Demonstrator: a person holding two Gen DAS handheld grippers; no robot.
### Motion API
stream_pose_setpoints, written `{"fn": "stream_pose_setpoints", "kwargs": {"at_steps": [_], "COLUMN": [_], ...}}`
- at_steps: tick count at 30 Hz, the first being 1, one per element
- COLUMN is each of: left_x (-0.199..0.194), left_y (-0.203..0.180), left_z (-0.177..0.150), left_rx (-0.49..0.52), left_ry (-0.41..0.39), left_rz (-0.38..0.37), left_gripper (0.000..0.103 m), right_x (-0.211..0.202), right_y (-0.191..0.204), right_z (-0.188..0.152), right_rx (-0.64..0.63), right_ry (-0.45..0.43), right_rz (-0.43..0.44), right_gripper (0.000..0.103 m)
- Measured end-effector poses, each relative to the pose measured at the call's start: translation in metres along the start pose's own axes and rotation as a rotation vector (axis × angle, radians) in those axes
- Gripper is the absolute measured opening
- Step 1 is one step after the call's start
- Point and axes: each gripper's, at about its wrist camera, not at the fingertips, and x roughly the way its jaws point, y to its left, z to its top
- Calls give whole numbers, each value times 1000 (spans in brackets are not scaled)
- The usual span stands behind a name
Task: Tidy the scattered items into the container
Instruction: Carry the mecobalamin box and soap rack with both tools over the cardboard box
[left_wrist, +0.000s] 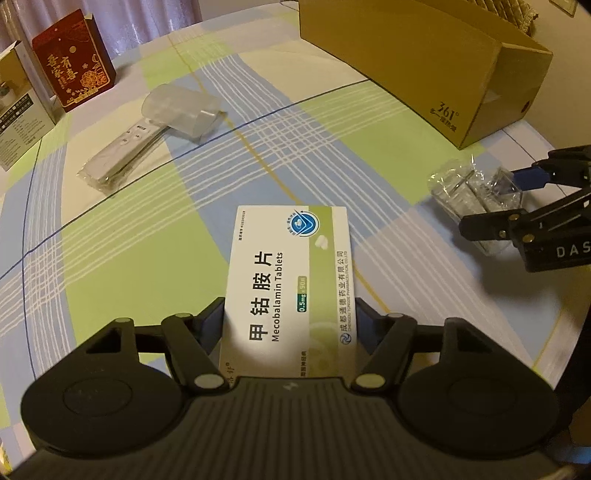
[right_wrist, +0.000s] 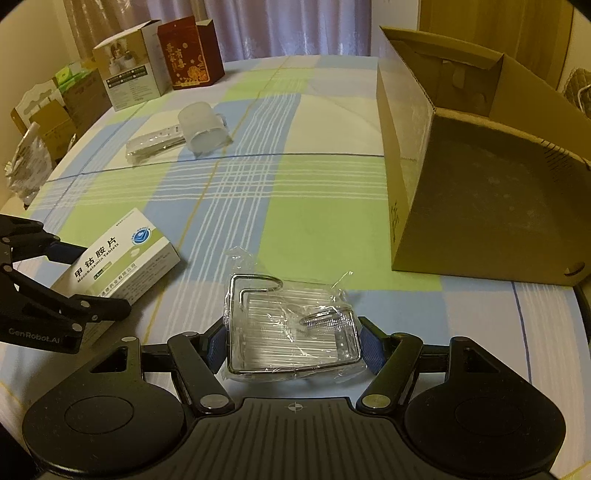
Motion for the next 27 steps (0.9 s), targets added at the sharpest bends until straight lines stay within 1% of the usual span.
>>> {"fn": "stream_pose_setpoints", "kwargs": {"at_steps": [6,11,15,20,27], "left_x": [-23,-54,-75,-99,-121], "left_y": [-11,-21,-31,-46,-66], "left_z": [2,4,7,11,20], "left_rx": [-4,-20,-6,2,-13], "left_ry": [-30,-75,-106,-142,-173], "left_rz": [7,16,28,32,20], "left_gripper": [67,67,67,67,67], "right_x": [-21,-47,-70,-98,-124], "right_y": [5,10,11,5,-7], "right_z": [2,8,12,14,13], "right_rx": [-3,-8,-12,2,40], "right_ry": [-38,-86,-132,-180,-210], "right_rz": [3,5,3,-5,-11], "right_gripper": [72,72,72,72,72]}}
